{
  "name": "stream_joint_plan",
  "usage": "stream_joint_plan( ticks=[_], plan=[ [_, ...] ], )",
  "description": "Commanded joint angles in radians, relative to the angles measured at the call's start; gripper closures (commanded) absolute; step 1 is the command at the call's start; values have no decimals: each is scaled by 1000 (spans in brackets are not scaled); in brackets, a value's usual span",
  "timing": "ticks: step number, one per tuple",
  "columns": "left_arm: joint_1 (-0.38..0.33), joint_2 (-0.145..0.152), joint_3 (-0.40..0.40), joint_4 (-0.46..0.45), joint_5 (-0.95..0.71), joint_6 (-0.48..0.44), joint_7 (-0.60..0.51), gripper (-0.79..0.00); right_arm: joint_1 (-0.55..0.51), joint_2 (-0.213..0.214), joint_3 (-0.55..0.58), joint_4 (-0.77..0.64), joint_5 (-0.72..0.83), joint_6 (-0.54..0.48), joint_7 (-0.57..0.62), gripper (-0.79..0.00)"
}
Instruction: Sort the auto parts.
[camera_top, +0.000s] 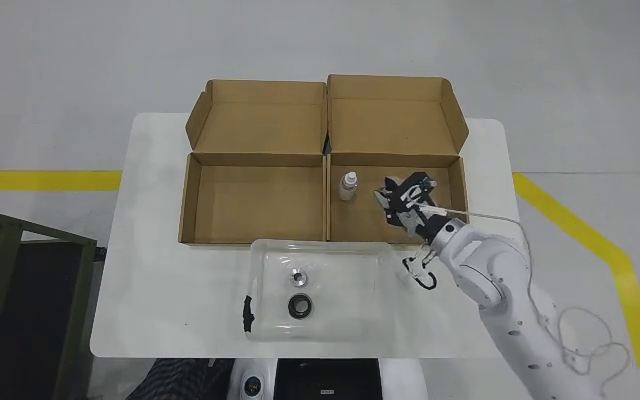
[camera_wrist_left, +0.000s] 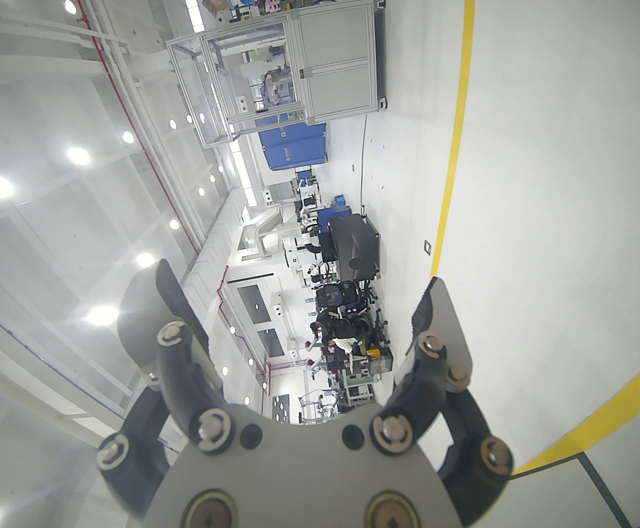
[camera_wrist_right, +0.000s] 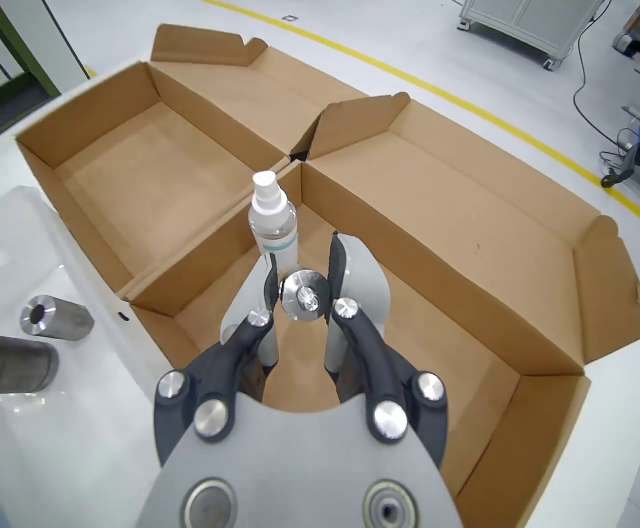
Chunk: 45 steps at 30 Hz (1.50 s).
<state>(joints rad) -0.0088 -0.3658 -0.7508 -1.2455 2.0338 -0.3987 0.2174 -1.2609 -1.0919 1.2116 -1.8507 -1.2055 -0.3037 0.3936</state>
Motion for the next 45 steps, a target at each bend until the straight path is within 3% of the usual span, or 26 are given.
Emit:
stream_joint_plan(
  ticks=[1, 7, 22, 27, 30, 31, 33, 45],
  plan=[
    [0, 0, 0, 0, 0, 0, 0, -785, 20, -5, -25, 28, -18, 20, 14, 0],
    [0, 0, 0, 0, 0, 0, 0, -785, 91, -22, -87, 123, -21, 33, 49, 0],
    [0, 0, 0, 0, 0, 0, 0, -785, 163, -40, -142, 166, -62, 23, 135, -9],
    [0, 0, 0, 0, 0, 0, 0, -785, 156, -43, -143, 161, -81, 35, 126, -274],
    [0, 0, 0, 0, 0, 0, 0, -785, 149, -44, -143, 153, -100, 40, 126, -369],
    [0, 0, 0, 0, 0, 0, 0, -785, 147, -44, -143, 149, -105, 41, 126, -548],
    [0, 0, 0, 0, 0, 0, 0, -785, 140, -44, -141, 141, -114, 43, 125, -785],
    [0, 0, 0, 0, 0, 0, 0, -785, 96, -42, -107, 70, -129, 37, 92, -785]
  ],
)
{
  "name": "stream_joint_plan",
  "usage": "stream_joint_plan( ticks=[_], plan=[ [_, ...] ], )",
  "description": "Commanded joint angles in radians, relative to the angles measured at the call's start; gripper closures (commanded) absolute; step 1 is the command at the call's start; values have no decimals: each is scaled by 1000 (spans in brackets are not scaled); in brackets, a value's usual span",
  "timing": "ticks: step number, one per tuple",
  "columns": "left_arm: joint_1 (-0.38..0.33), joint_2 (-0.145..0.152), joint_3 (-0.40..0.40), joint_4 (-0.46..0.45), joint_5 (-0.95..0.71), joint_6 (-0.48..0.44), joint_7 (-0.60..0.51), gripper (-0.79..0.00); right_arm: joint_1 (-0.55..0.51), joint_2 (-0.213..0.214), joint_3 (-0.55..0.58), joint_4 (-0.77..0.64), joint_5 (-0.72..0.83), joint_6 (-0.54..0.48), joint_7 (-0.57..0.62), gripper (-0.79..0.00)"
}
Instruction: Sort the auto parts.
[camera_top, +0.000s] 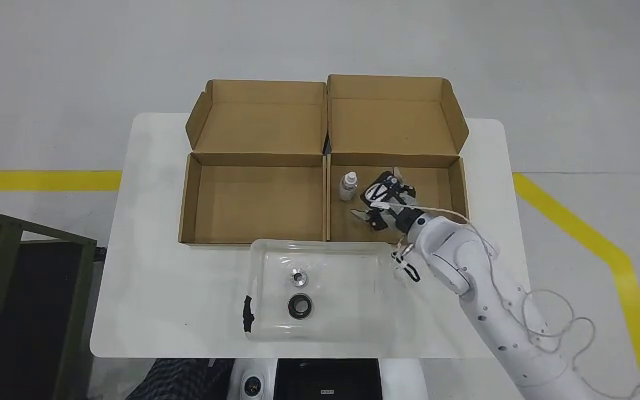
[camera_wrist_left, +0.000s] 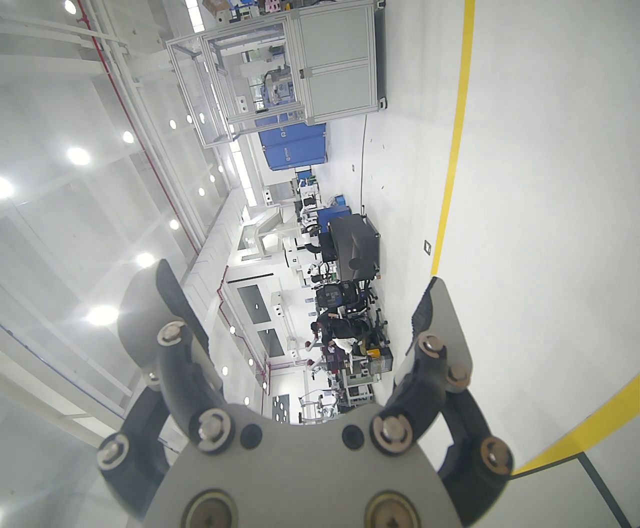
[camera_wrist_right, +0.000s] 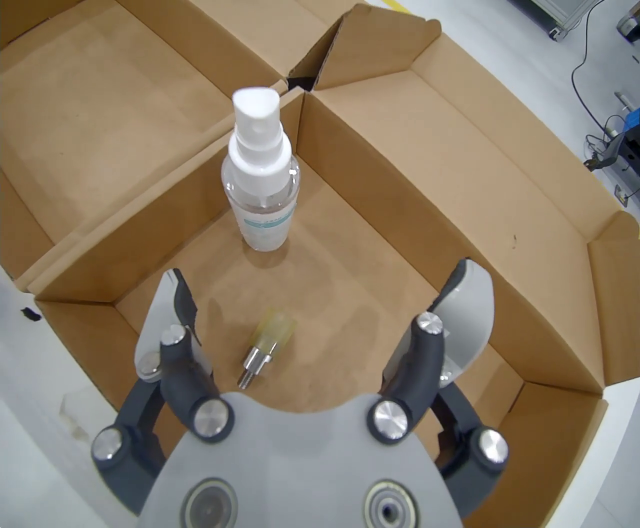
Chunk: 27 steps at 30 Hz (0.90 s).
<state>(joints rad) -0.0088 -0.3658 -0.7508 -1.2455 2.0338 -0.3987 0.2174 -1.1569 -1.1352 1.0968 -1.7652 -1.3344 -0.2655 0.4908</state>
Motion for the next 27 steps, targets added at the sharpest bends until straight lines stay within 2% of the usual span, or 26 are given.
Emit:
stream_joint_plan(
  ticks=[1, 15, 27],
  plan=[
    [0, 0, 0, 0, 0, 0, 0, -785, -18, 3, 17, -33, 0, -5, -8, -785],
    [0, 0, 0, 0, 0, 0, 0, -785, -239, 35, 122, -324, -37, -146, -60, -785],
    [0, 0, 0, 0, 0, 0, 0, -785, -346, 45, 90, -408, -127, -228, -113, -785]
  ],
)
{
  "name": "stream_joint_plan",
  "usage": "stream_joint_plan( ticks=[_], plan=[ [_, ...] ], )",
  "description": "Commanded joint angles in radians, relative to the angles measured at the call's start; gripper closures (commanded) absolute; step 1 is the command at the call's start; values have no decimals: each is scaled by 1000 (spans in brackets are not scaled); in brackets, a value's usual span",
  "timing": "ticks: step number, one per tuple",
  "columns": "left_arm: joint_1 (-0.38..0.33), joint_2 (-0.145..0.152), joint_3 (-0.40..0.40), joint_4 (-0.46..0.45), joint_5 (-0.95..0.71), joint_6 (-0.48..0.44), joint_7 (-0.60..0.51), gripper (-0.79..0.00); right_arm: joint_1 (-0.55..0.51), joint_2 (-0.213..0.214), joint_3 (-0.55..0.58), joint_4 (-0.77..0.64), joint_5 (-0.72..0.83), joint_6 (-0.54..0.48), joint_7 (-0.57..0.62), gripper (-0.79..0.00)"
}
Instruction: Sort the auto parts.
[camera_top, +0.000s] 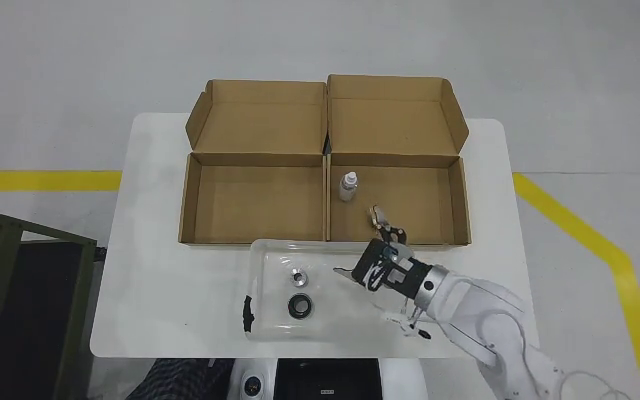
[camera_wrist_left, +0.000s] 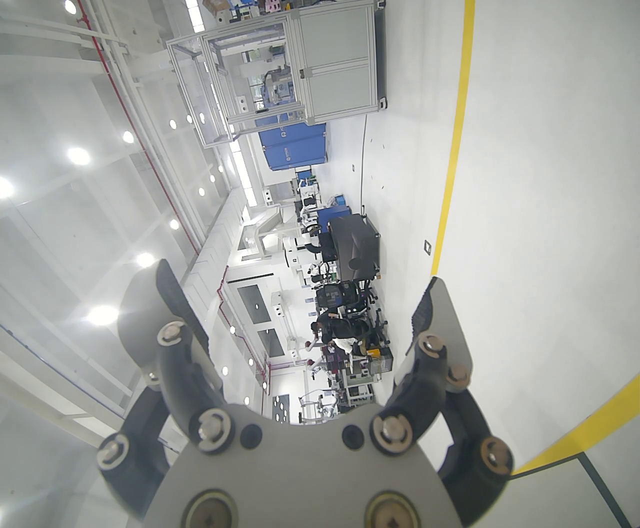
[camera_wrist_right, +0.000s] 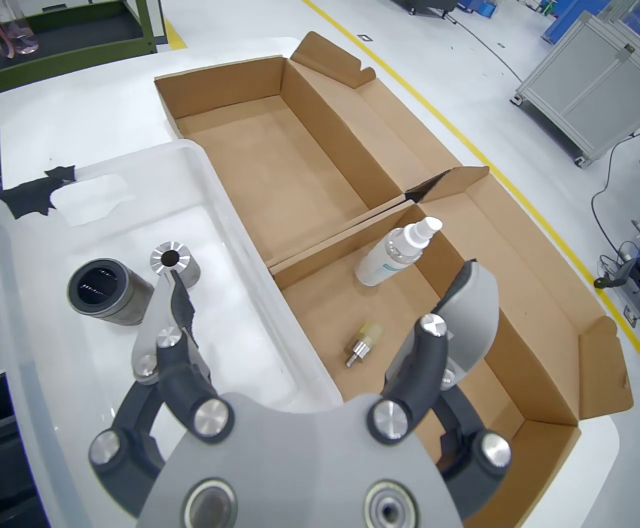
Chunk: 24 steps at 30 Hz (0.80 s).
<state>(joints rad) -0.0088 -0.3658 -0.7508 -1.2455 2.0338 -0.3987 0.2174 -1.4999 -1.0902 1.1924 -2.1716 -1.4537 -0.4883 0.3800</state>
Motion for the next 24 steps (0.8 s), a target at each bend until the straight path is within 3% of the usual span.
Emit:
stream_joint_plan(
  ticks=[1, 14, 24],
  plan=[
    [0, 0, 0, 0, 0, 0, 0, -785, -6, 0, -12, -2, -14, -9, -6, -785],
    [0, 0, 0, 0, 0, 0, 0, -785, 3, -6, -122, 45, -103, -40, -16, -785],
    [0, 0, 0, 0, 0, 0, 0, -785, 55, -15, -182, 101, -69, -90, -2, -785]
  ],
)
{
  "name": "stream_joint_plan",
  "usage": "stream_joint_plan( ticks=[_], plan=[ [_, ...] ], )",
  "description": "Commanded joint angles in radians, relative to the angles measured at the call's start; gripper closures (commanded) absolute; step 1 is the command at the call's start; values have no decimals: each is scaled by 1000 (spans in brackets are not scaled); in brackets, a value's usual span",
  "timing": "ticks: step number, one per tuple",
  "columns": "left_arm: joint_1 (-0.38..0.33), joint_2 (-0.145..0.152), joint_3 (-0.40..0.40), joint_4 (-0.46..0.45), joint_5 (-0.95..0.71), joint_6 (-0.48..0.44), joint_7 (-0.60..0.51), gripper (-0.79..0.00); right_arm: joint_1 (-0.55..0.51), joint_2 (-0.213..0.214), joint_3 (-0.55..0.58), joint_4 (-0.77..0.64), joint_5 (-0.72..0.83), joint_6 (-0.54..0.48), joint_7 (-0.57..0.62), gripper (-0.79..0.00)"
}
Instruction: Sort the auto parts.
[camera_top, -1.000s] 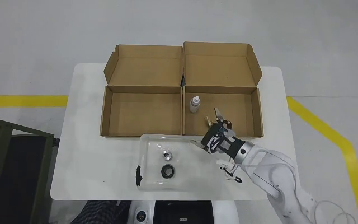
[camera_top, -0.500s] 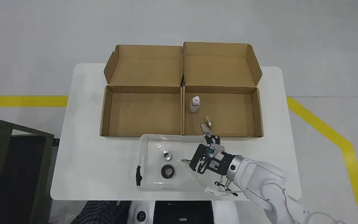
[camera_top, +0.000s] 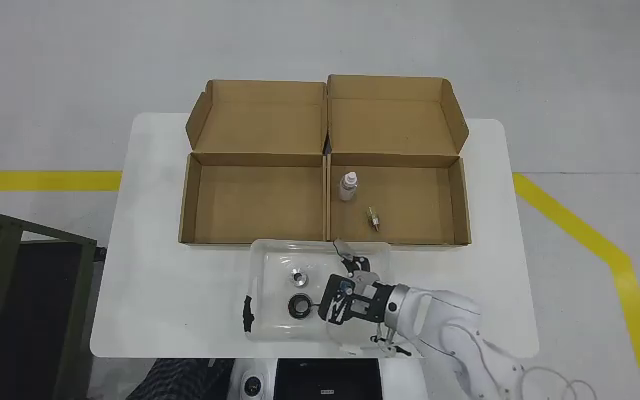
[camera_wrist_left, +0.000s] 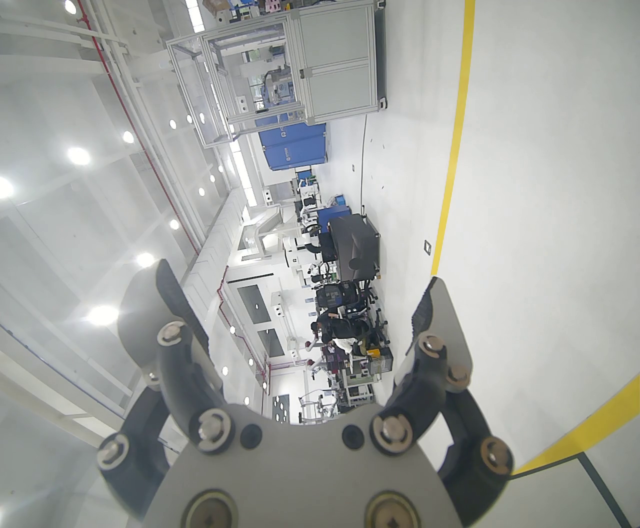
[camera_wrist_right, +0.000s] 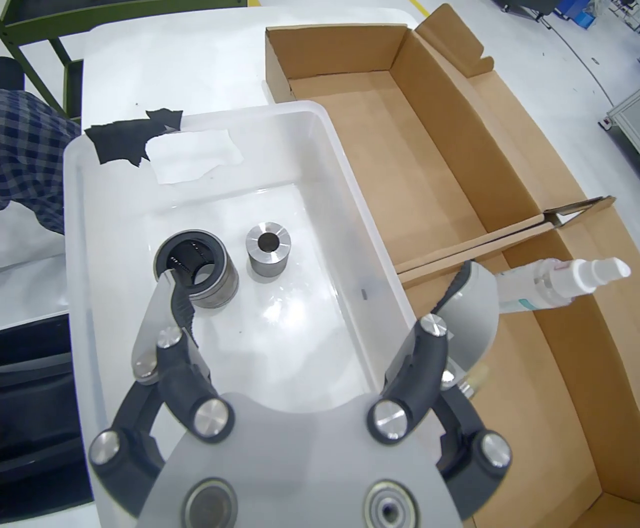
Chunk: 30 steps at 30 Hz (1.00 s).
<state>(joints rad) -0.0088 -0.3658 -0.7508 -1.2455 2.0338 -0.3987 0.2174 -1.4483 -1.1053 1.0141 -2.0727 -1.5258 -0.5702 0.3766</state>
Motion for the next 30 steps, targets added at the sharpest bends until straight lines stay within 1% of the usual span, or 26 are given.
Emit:
stream_joint_plan(
  ticks=[1, 11, 30],
  plan=[
    [0, 0, 0, 0, 0, 0, 0, -785, 6, 0, -7, 4, 6, -17, 3, -785],
    [0, 0, 0, 0, 0, 0, 0, -785, 14, -2, -46, 15, 7, -53, 17, -785],
    [0, 0, 0, 0, 0, 0, 0, -785, 21, -4, -52, 25, 21, -53, 16, -785]
  ],
)
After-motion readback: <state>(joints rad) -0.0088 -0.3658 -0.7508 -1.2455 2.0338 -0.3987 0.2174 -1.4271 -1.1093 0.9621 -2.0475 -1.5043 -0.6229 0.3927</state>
